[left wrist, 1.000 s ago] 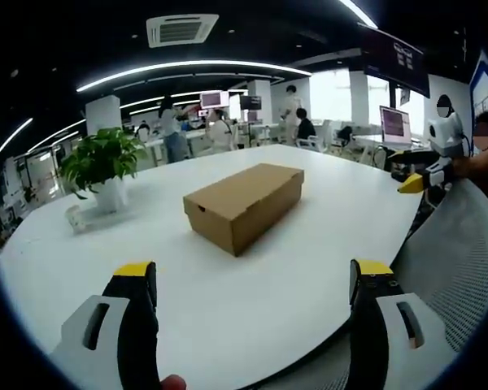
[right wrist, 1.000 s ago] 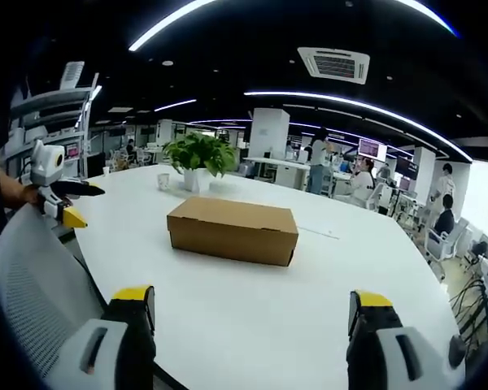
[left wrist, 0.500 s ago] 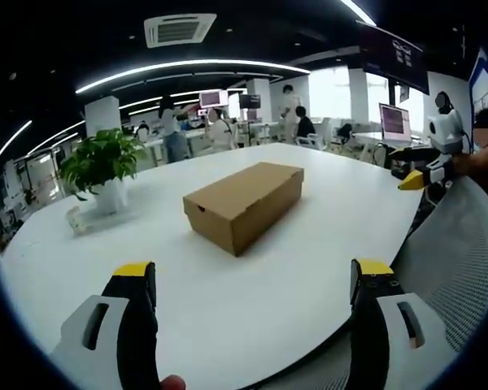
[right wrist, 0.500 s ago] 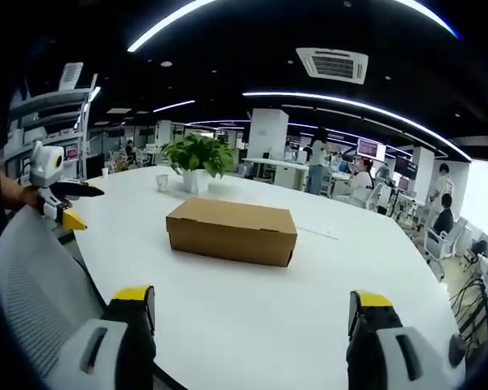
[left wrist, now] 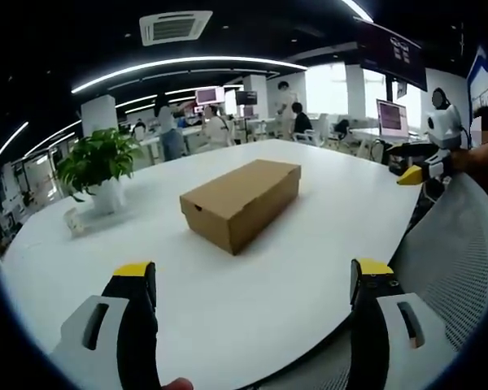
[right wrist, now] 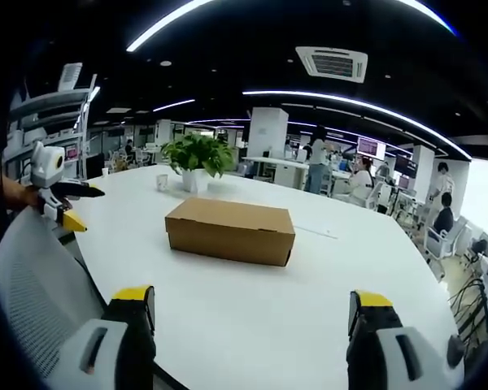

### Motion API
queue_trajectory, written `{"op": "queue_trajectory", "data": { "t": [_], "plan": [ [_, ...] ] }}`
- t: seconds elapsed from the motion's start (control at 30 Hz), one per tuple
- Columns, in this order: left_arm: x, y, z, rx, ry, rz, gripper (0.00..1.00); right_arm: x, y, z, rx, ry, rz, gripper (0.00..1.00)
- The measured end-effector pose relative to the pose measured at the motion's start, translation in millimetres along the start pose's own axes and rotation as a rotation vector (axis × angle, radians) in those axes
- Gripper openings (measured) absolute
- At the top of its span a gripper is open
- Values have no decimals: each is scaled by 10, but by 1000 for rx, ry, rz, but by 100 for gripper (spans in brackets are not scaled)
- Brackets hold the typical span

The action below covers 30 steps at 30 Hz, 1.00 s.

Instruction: Operate the shoe box by opening the lid, removing the specified soft item, and placing it in the target area until the item is outside and the box remains undamaged.

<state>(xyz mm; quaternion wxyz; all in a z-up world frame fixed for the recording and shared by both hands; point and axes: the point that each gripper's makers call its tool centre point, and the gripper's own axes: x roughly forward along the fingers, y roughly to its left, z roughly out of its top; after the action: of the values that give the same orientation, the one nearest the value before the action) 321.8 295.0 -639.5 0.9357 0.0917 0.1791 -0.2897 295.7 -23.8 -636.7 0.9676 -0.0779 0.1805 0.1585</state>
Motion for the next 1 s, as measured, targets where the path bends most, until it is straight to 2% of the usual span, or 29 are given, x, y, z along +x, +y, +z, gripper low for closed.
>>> {"op": "queue_trajectory", "data": {
  "t": [0.17, 0.47, 0.7, 1.0],
  "plan": [
    [12, 32, -1, 1, 22, 3, 99, 33, 10, 63, -15, 1, 28, 99],
    [89, 134, 112, -3, 31, 22, 98, 151, -16, 139, -48, 9, 73, 99],
    [195, 205, 183, -16, 33, 47, 98, 281, -58, 134, -71, 24, 105, 98],
    [372, 227, 178, -8, 42, 41, 97, 462, -104, 158, -92, 32, 138, 97]
  ]
}}
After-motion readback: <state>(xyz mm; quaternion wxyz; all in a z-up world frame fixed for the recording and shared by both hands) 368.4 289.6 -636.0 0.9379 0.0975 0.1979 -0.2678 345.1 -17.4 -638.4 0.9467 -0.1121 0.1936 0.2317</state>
